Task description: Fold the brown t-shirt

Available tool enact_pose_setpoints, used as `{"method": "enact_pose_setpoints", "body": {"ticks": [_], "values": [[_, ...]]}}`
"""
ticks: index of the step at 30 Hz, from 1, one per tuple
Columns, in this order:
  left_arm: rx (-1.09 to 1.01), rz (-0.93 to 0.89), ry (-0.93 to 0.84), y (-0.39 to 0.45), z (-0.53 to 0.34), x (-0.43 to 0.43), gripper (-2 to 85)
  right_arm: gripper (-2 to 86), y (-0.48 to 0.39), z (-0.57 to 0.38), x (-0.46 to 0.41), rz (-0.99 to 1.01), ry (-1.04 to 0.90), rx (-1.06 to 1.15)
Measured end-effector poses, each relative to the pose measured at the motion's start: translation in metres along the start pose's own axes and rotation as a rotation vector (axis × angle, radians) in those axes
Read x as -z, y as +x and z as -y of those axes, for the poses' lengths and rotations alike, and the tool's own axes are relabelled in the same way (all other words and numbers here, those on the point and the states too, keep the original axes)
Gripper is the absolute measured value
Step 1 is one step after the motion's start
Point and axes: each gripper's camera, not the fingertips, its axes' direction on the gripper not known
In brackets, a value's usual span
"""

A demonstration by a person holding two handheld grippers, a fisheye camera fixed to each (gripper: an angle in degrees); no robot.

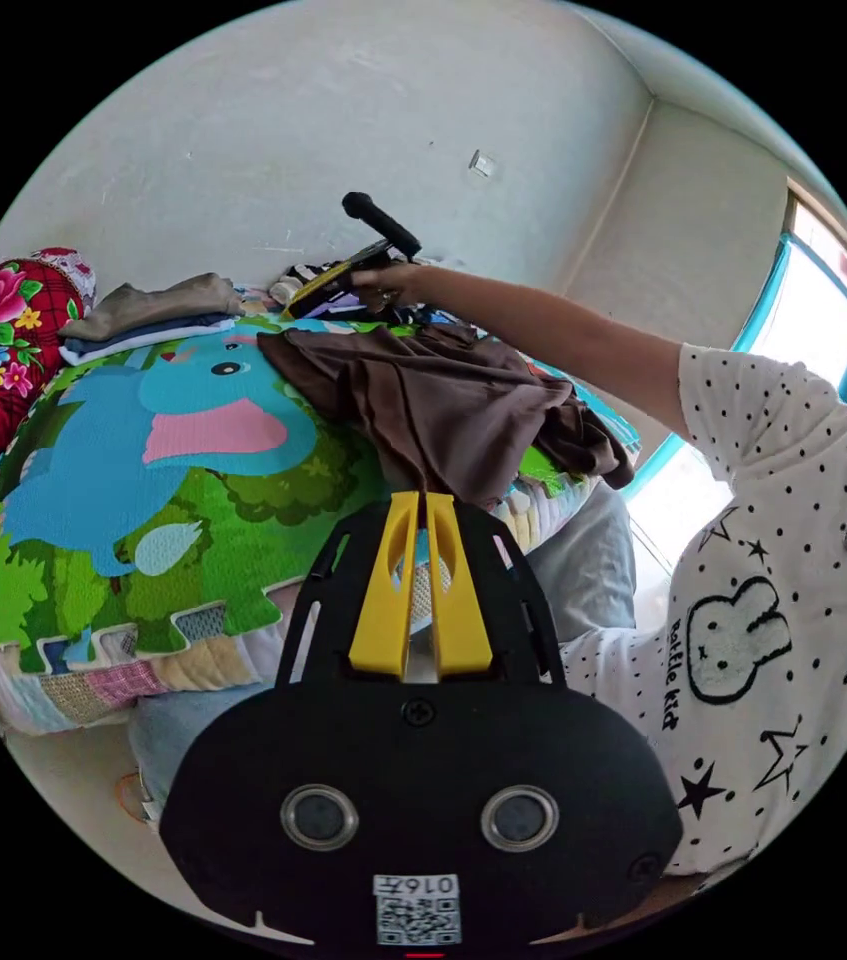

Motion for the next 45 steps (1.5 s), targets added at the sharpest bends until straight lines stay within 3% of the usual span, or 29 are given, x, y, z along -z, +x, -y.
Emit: {"method": "enact_pose_setpoints", "body": {"ticks": [7, 10, 14, 19, 22, 26, 29, 33, 36, 38, 41, 45], "values": [[-0.005, 0.001, -0.02, 0.007, -0.05, 0.012, -1.0, 13.2, 0.046, 0.058, -0.077, 0.124, -0.11, -0.156], [0.019, -0.014, 0.007, 0.005, -0.071, 0.016, -1.0, 8.4, 0.042, 0.069, -0.078, 0.126, -0.057, -0.049], [0.048, 0.015, 0.075, -0.002, -0.086, 0.03, -0.9, 1.4, 0.04, 0.105, -0.057, -0.013, 0.069, -0.027], [0.058, 0.088, 0.104, -0.002, -0.095, 0.041, -0.9, -0.2, 0.05, 0.163, -0.027, -0.231, 0.233, -0.101], [0.083, 0.065, 0.075, -0.002, -0.104, 0.035, -0.9, 0.2, 0.059, 0.195, -0.043, 0.023, 0.135, -0.109], [0.051, 0.041, 0.011, 0.009, -0.118, 0.026, -0.9, 4.0, 0.043, 0.199, -0.096, -0.054, -0.186, 0.04], [0.039, 0.024, -0.002, 0.018, -0.124, 0.027, -0.9, 9.4, 0.049, 0.186, -0.118, 0.028, -0.258, -0.001], [0.05, 0.01, 0.003, 0.026, -0.129, 0.028, -0.9, 10.3, 0.062, 0.17, -0.124, 0.144, -0.181, -0.121], [0.055, -0.021, 0.016, 0.03, -0.132, 0.028, -0.9, 7.2, 0.05, 0.159, -0.118, 0.2, -0.139, -0.042], [0.06, -0.048, 0.033, 0.031, -0.133, 0.031, -1.0, 3.8, 0.024, 0.154, -0.109, 0.106, -0.102, 0.097], [0.078, -0.054, 0.072, 0.033, -0.131, 0.04, -0.9, 2.9, 0.004, 0.152, -0.075, 0.01, 0.058, 0.151], [0.075, 0.038, 0.135, 0.042, -0.113, 0.054, -0.9, 2.5, -0.012, 0.159, -0.041, -0.159, 0.124, 0.202]]}}
